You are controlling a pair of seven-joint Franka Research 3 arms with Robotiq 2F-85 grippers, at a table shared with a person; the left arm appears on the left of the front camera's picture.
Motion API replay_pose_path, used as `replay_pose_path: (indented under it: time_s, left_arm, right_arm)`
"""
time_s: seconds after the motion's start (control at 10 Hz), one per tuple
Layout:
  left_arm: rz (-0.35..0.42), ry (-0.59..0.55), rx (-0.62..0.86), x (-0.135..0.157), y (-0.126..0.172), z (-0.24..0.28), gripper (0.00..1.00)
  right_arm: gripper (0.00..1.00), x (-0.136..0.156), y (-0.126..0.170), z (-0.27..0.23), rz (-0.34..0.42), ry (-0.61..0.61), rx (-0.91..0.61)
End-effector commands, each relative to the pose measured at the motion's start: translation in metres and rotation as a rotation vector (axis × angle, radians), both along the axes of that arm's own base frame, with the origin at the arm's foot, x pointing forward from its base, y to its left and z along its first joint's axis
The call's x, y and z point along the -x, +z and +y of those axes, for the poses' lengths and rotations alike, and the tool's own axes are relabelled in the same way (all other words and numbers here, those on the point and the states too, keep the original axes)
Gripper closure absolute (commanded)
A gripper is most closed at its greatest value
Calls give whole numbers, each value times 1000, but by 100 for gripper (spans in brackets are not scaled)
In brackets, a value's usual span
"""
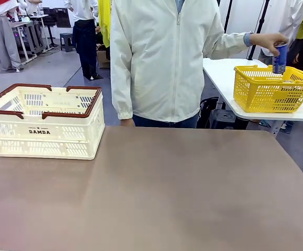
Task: Place the drinks into the Shopping basket.
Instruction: Pick up one drink and place it into the Shopping basket.
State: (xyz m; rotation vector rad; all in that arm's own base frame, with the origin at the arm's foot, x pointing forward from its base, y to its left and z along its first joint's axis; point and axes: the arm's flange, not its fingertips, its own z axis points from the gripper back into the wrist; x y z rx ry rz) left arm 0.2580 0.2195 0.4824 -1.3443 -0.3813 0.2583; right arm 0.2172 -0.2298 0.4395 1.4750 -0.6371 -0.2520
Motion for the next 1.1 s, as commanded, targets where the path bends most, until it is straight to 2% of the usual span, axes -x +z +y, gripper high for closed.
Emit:
replay_pose_path:
  time_s: [0.0, 1.0]
  left_arm:
    - [0, 3, 12, 3, 3, 4, 0]
    - [0, 3, 12, 3, 3, 4, 0]
  right_arm:
    - [0, 2, 7, -1, 19, 1, -24]
    - [0, 2, 7, -1, 19, 1, -24]
